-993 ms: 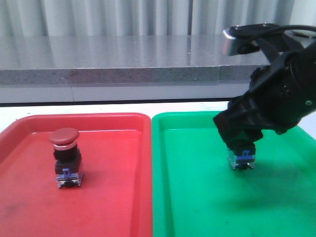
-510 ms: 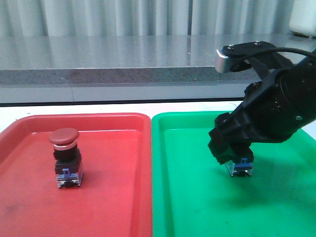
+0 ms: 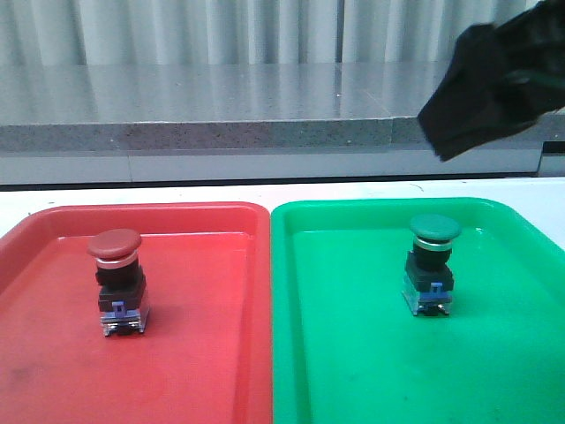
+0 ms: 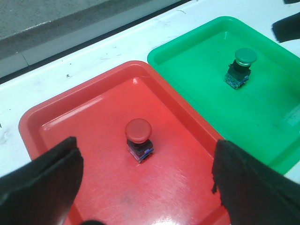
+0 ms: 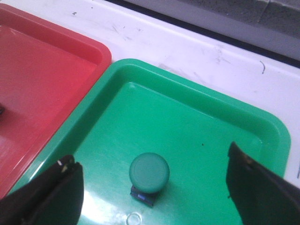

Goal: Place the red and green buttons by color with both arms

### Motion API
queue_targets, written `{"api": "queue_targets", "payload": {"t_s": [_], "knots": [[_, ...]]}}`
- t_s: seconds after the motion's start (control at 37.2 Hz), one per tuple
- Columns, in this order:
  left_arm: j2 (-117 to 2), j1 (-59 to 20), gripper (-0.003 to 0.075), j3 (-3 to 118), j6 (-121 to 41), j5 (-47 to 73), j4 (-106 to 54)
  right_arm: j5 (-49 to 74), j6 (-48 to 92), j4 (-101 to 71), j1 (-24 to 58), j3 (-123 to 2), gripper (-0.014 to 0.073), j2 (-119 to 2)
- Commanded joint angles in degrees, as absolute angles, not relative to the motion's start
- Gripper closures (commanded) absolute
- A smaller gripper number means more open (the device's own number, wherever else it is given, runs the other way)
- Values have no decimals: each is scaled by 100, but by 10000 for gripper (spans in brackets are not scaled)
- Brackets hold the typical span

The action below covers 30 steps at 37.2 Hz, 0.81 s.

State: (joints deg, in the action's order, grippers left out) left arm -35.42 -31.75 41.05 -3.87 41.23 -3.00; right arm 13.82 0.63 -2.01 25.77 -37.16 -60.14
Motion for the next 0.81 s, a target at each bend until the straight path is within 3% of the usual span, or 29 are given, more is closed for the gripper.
{"api": "queue_targets", "payload": {"t_s": [0.0, 0.3, 0.62, 0.67, 0.78], "knots": [[-3548, -3181, 166, 4263, -350, 3726, -355, 1876, 123, -148, 2582, -3879, -41, -5169], [-3548, -3181, 166, 4263, -350, 3726, -355, 3641, 123, -152, 2582, -3879, -41, -3302], [-3548, -3181, 166, 4263, -350, 3607, -355, 4155, 123, -108, 2582, -3879, -34, -2981], [-3548, -3181, 166, 4263, -350, 3591, -355, 4155, 123, -108, 2582, -3879, 16, -2981], [-3548, -3181, 166, 4263, -350, 3591, -355, 4155, 123, -108, 2582, -3879, 255, -2981]]}}
